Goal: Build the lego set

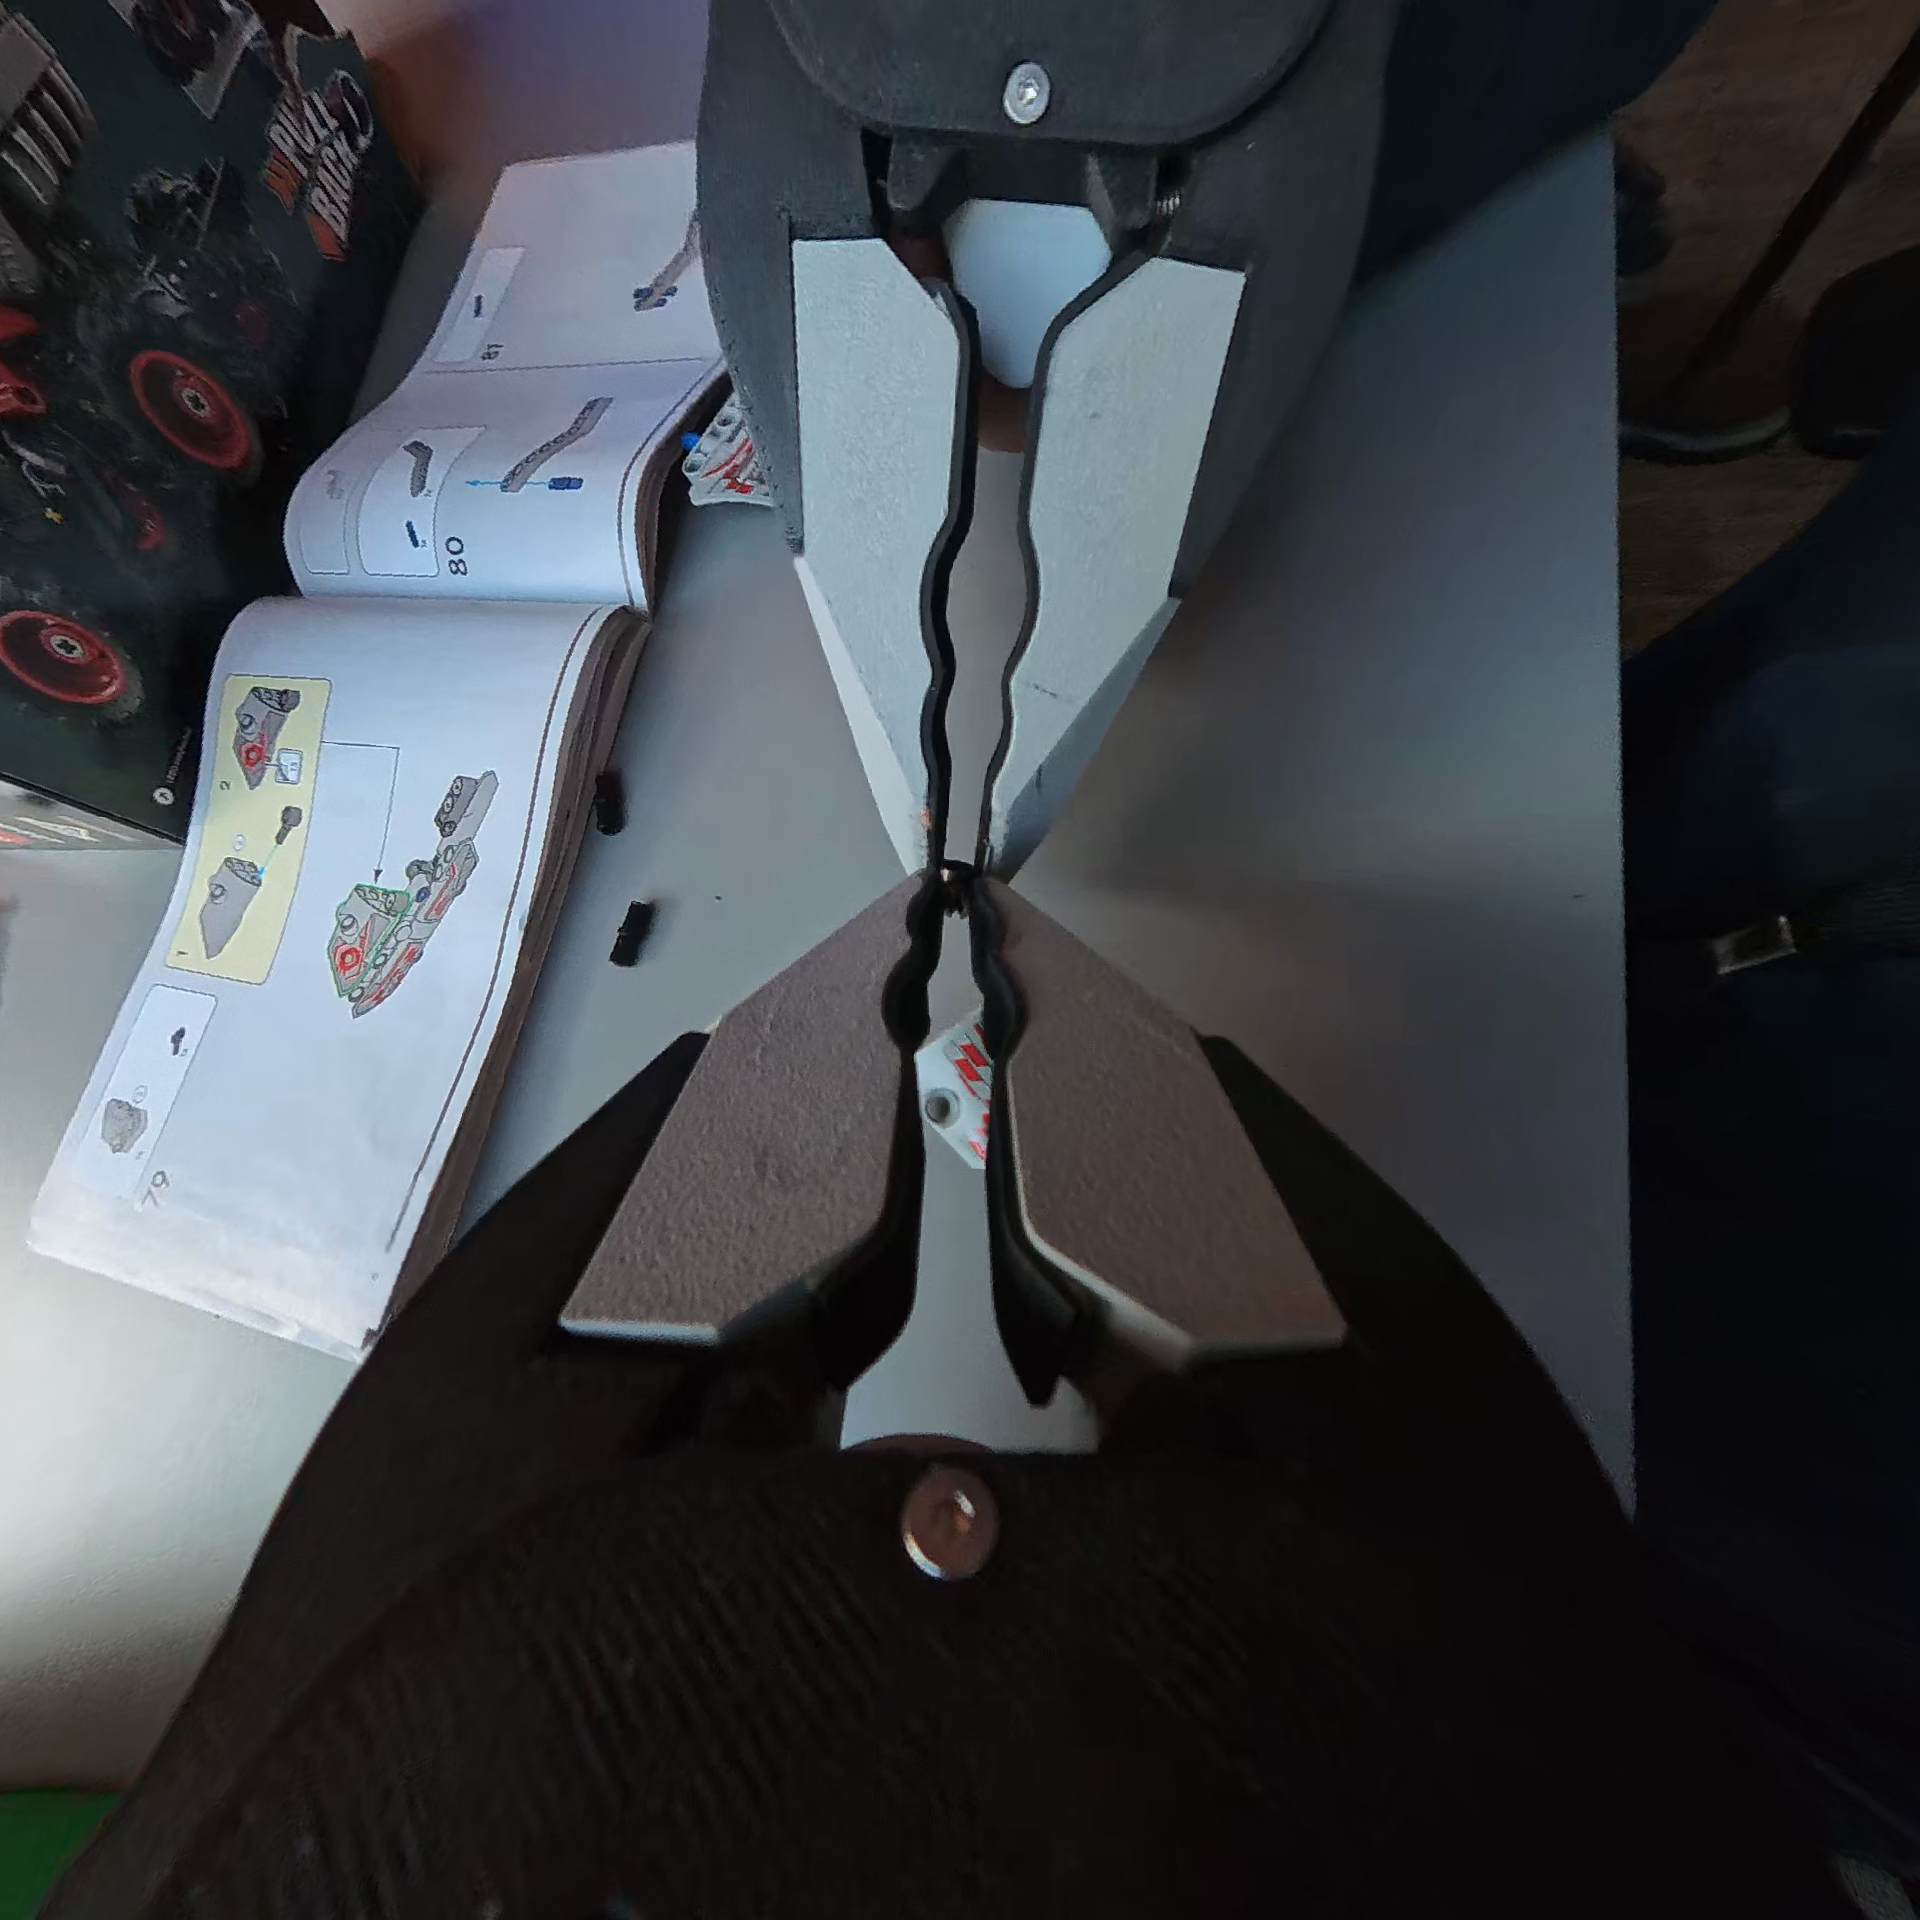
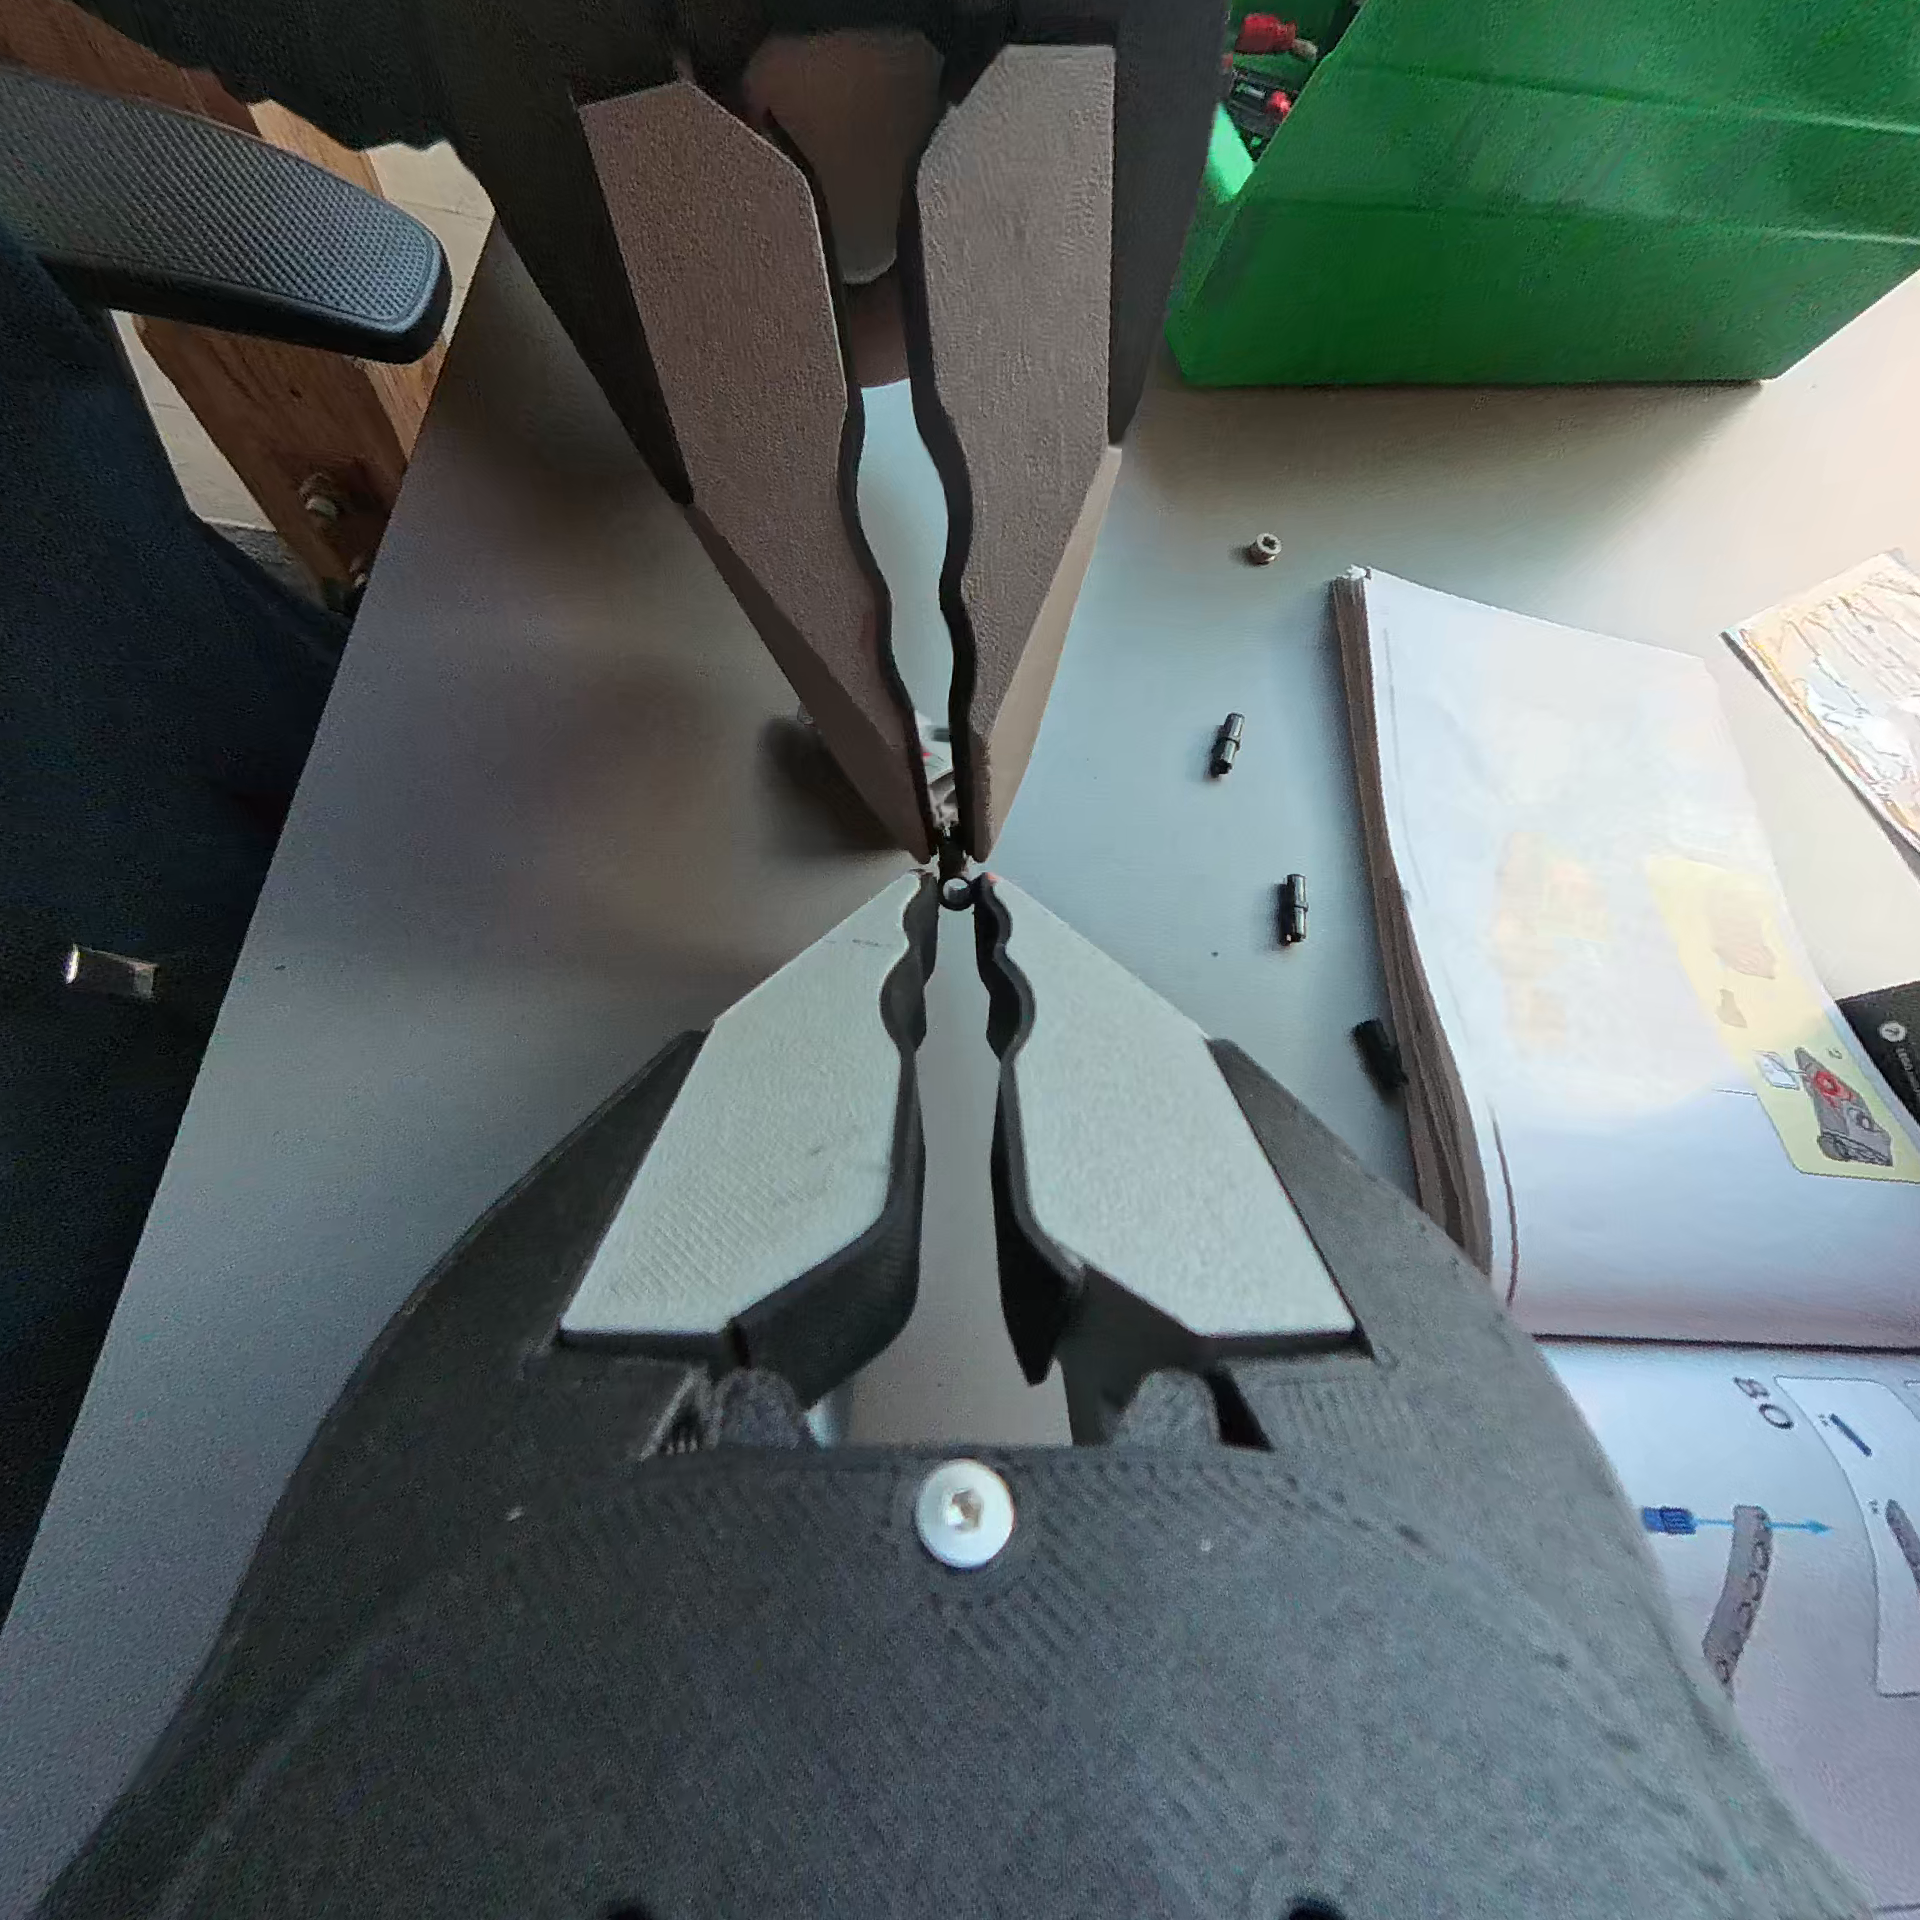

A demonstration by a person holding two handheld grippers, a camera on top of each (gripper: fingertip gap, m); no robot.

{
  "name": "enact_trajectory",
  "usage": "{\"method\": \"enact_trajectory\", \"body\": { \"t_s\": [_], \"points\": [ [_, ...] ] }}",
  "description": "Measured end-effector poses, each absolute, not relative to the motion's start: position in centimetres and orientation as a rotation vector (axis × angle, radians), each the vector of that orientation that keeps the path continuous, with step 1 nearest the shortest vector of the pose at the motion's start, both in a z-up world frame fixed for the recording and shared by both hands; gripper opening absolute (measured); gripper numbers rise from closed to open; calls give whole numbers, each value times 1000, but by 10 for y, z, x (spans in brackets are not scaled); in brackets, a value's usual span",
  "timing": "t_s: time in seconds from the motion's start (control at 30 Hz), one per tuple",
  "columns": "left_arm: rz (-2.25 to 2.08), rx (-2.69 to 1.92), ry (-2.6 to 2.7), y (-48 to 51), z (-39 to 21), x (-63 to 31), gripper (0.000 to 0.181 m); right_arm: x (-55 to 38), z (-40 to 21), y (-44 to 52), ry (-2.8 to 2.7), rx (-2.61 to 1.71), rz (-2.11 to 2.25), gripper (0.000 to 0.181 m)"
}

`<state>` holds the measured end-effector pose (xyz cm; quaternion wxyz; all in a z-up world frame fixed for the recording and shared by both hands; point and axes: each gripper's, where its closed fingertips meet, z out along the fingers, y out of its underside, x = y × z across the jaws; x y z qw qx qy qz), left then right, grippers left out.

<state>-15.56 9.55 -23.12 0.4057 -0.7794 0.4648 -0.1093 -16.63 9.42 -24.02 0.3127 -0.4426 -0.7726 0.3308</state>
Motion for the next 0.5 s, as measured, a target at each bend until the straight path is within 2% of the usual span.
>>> {"method": "enact_trajectory", "body": {
  "t_s": [0.03,0.5],
  "points": [
    [-270,-1946,1164,96,-229,-156,2,-167,-237,95,-2025,-1156,881,3],
    [-1074,-1468,619,84,-133,-146,1,-155,-140,81,-1648,-819,1171,3]
  ]
}}
